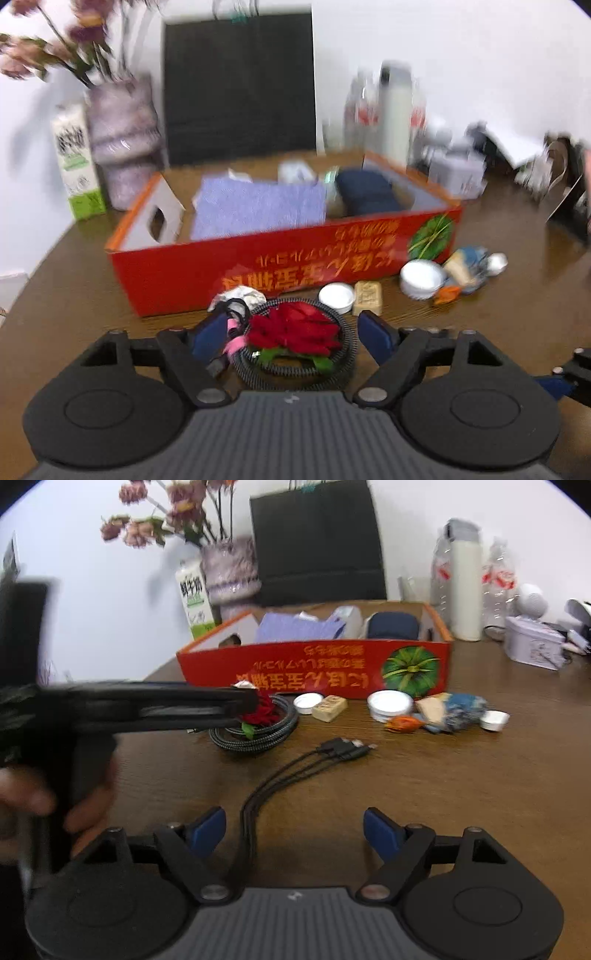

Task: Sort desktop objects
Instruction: 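Grasp the red rose with the left tool while the right tool grasps the black USB cable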

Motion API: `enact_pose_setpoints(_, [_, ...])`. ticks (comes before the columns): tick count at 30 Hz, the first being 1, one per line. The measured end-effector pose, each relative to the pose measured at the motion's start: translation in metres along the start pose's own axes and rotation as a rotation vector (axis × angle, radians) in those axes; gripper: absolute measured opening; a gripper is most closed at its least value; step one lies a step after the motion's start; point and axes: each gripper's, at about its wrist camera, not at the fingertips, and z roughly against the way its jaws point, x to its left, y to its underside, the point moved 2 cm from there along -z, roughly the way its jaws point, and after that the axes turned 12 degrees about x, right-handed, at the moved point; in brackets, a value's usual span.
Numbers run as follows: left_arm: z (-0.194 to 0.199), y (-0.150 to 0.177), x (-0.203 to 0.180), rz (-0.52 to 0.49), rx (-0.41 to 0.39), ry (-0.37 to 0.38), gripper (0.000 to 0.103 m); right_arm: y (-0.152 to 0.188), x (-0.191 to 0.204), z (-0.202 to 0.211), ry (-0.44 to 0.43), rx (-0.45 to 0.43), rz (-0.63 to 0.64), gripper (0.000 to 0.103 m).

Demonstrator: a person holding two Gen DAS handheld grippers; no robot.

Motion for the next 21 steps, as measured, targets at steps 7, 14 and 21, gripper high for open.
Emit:
enact_pose_setpoints(7, [0.014,-0.002,0.015,0.082,-0.054,0.031,0.046,-0.012,0.027,-0.026,0.08,-0.011,0.143,0.006])
enact_pose_setpoints(14, [0.097,0.03,0.036,0.252,-0.182,0.136,0.045,0.004,0.024,-0.002,0.063,-0.038,0.153,0.001])
enact_pose_setpoints(21, [0.131,0.098,0.015,0.247,-0.119,0.051,0.045,0.033,0.02,0.055,0.049,-0.11,0.114,0.0])
